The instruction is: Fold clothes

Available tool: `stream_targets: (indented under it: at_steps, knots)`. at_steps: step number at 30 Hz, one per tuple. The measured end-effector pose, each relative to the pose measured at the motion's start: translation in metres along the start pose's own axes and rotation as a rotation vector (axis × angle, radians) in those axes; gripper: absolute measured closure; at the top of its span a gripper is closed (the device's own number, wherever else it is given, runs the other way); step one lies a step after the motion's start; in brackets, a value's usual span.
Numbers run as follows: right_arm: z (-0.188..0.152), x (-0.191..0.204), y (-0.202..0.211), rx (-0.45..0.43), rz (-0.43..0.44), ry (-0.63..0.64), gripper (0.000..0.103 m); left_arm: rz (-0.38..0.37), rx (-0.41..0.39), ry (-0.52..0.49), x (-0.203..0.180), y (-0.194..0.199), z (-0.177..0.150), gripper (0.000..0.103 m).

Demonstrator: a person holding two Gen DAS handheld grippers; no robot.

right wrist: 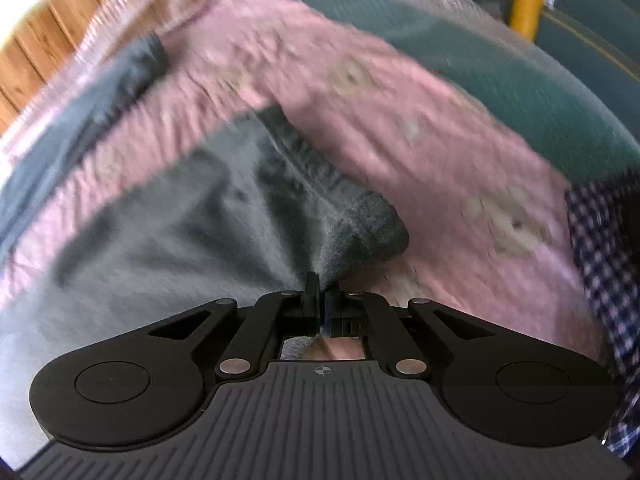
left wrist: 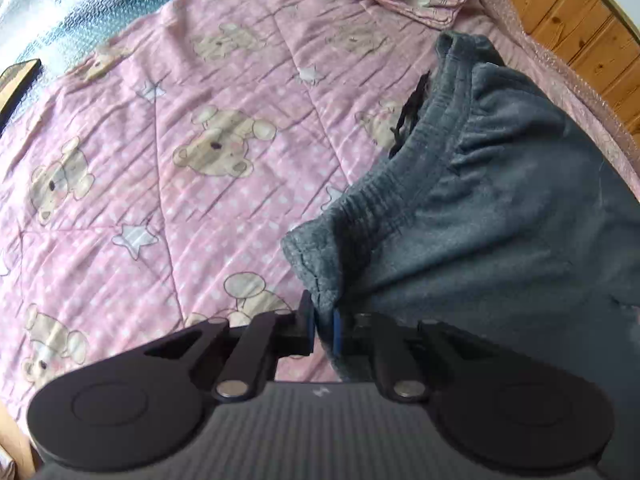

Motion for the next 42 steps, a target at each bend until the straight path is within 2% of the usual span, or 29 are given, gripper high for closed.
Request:
stream_targets:
  at_steps: [1, 4, 5, 6, 7, 9, 11, 14, 17, 19, 22, 23, 24, 26, 28, 30, 33, 36, 38, 40, 41, 42]
  knots:
    - [-0.001, -0.002, 0.000, 0.000, -0.013, -0.003, 0.103, -0.002, -0.005, 0.012, 0.002, 0.001, 0.001, 0.086]
    - [0.003, -0.003, 0.007, -0.022, -0.061, 0.001, 0.100, 0.017, -0.025, 0.000, 0.009, 0.010, 0.004, 0.059]
    - [0.007, -0.003, 0.014, -0.042, -0.090, 0.012, 0.090, 0.021, -0.038, -0.020, 0.011, 0.017, 0.006, 0.047]
    - [0.011, -0.003, 0.021, -0.061, -0.120, 0.024, 0.072, 0.011, -0.055, -0.050, 0.012, 0.026, 0.007, 0.043]
    - [0.015, -0.003, 0.030, -0.091, -0.152, 0.031, 0.065, 0.004, -0.067, -0.087, 0.009, 0.036, 0.008, 0.042]
    - [0.023, 0.000, 0.060, -0.183, -0.203, 0.029, 0.064, 0.008, -0.095, -0.172, 0.000, 0.052, 0.010, 0.042]
    - [0.028, 0.014, 0.078, -0.241, -0.190, 0.038, 0.063, 0.076, -0.131, -0.259, -0.013, 0.061, 0.017, 0.045]
    - [0.033, 0.049, 0.078, -0.265, -0.141, 0.137, 0.063, 0.139, -0.119, -0.237, -0.010, 0.053, 0.030, 0.045]
    - [0.040, 0.078, 0.053, -0.242, -0.050, 0.195, 0.063, 0.125, -0.121, -0.162, -0.002, 0.049, 0.038, 0.052]
    - [0.044, 0.085, 0.029, -0.204, -0.021, 0.205, 0.063, 0.109, -0.125, -0.108, 0.003, 0.046, 0.042, 0.052]
    - [0.045, 0.063, -0.024, -0.046, -0.095, 0.192, 0.064, 0.012, -0.145, -0.093, -0.023, 0.050, 0.044, 0.050]
    - [0.047, 0.053, -0.035, 0.011, -0.135, 0.176, 0.065, -0.001, -0.141, -0.109, -0.034, 0.048, 0.044, 0.050]
    - [0.055, 0.048, -0.035, 0.024, -0.119, 0.140, 0.065, 0.004, -0.126, -0.123, -0.044, 0.044, 0.042, 0.049]
    - [0.079, 0.053, -0.021, -0.012, -0.047, 0.080, 0.063, 0.015, -0.081, -0.134, -0.058, 0.029, 0.036, 0.048]
    - [0.112, 0.079, -0.006, -0.073, 0.042, 0.087, 0.061, 0.028, -0.025, -0.123, -0.062, 0.008, 0.027, 0.046]
    - [0.154, 0.119, -0.007, -0.124, 0.113, 0.143, 0.045, 0.082, 0.026, -0.110, -0.055, -0.014, 0.019, 0.047]
    - [0.219, 0.184, -0.026, -0.184, 0.185, 0.202, 0.027, 0.142, 0.035, -0.144, -0.060, -0.024, 0.019, 0.042]
    - [0.273, 0.244, -0.065, -0.227, 0.181, 0.279, 0.021, 0.206, 0.069, -0.119, -0.064, -0.022, 0.023, 0.046]
    - [0.300, 0.276, -0.096, -0.215, 0.170, 0.325, 0.020, 0.215, 0.054, -0.085, -0.069, -0.011, 0.030, 0.046]
    - [0.316, 0.302, -0.127, -0.185, 0.168, 0.363, 0.022, 0.192, 0.024, -0.056, -0.080, 0.000, 0.042, 0.046]
    - [0.320, 0.312, -0.139, -0.166, 0.181, 0.383, 0.031, 0.167, 0.008, -0.041, -0.088, 0.005, 0.048, 0.045]
    - [0.316, 0.319, -0.143, -0.141, 0.218, 0.405, 0.056, 0.139, -0.004, -0.025, -0.096, 0.007, 0.056, 0.044]
Point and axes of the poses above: each gripper's, at about its wrist camera, not at the fingertips, and y roughly against the way its jaws point, x to its left, z to its top, the point moved 8 cm from there along -y, roughly the way its jaws point, and after that the axes turned 6 degrees about -z, right-handed, at the moved point
